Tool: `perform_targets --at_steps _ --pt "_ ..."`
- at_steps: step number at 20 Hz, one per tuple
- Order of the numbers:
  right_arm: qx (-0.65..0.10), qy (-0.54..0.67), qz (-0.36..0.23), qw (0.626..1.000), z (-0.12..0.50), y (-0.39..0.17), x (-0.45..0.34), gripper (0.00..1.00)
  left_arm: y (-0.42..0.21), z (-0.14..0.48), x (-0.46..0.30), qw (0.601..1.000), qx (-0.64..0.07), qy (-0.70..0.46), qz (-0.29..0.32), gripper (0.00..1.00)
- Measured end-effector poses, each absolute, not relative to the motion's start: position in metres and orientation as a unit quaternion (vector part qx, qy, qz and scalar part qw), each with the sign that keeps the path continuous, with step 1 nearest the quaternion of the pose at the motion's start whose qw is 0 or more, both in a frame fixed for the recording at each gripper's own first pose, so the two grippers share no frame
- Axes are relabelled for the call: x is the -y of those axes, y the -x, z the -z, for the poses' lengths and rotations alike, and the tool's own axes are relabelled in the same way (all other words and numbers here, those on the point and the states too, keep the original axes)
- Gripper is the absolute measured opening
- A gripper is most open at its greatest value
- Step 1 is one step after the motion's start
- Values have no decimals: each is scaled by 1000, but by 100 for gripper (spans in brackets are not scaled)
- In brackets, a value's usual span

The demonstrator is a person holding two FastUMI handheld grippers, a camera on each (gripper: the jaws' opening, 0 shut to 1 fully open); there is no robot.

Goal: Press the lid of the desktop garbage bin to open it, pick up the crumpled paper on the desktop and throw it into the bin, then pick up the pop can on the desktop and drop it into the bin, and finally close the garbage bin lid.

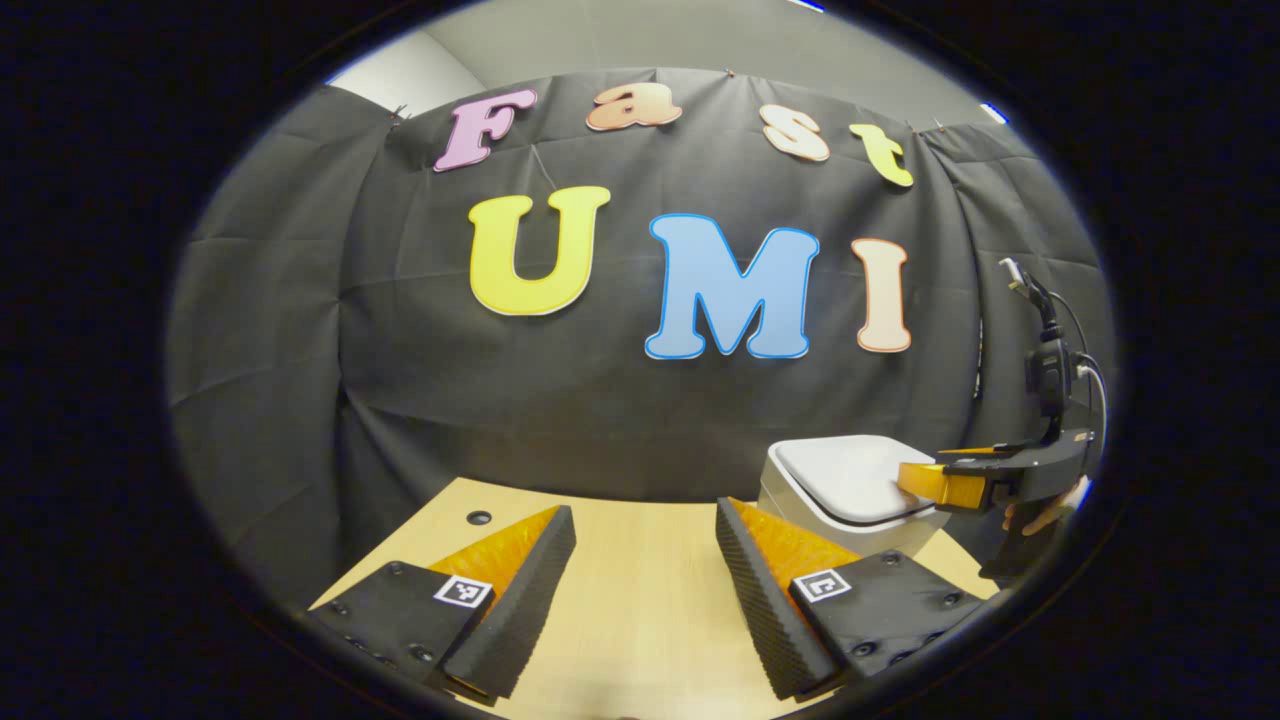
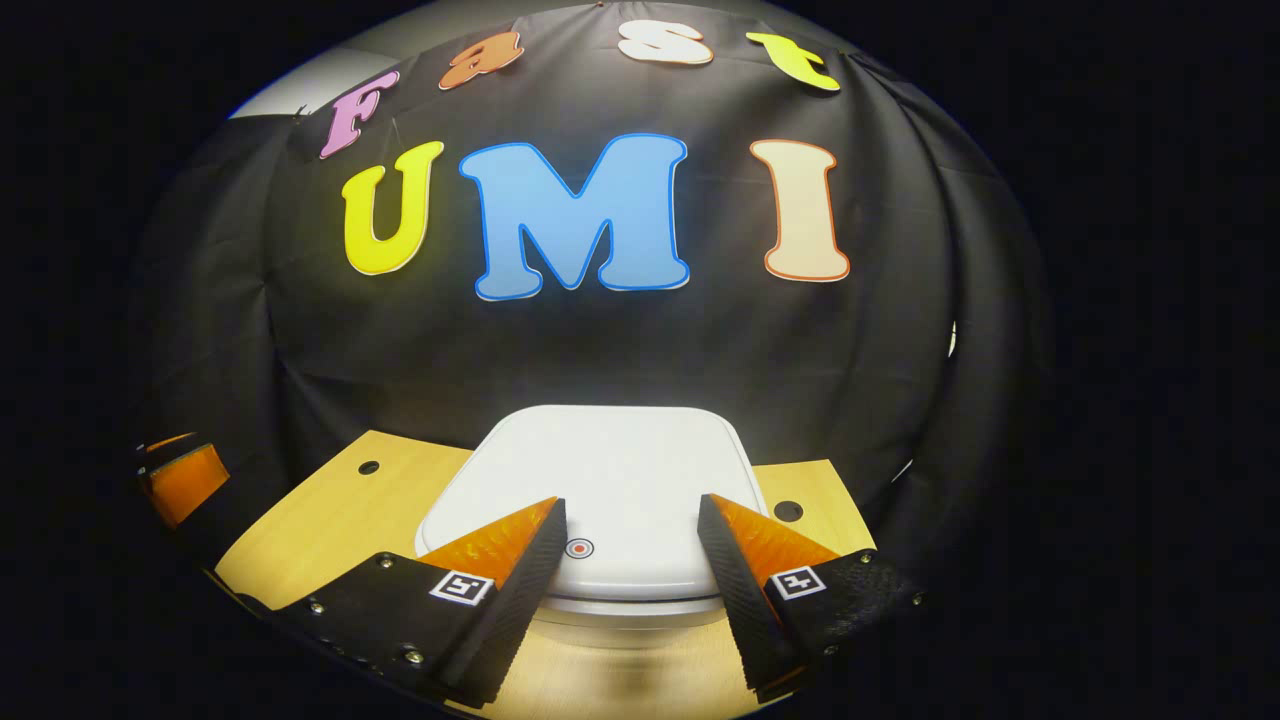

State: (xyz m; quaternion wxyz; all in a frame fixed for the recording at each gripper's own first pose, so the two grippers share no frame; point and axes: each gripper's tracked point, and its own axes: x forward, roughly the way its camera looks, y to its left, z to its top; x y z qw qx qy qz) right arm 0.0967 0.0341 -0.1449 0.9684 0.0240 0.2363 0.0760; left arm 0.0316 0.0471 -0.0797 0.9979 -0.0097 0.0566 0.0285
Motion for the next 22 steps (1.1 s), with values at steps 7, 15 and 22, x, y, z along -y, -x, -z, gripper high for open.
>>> perform_targets --at_steps 7,15,22 --pt "-218 -19 -74 973 148 -97 -34 86 -33 83 -44 998 -59 17 -29 94" --pt "-186 -26 -61 980 149 -94 -34 86 -35 86 -42 998 -62 18 -25 94" --pt "-173 -33 -60 982 151 -94 -34 86 -38 88 -42 998 -64 20 -23 94"
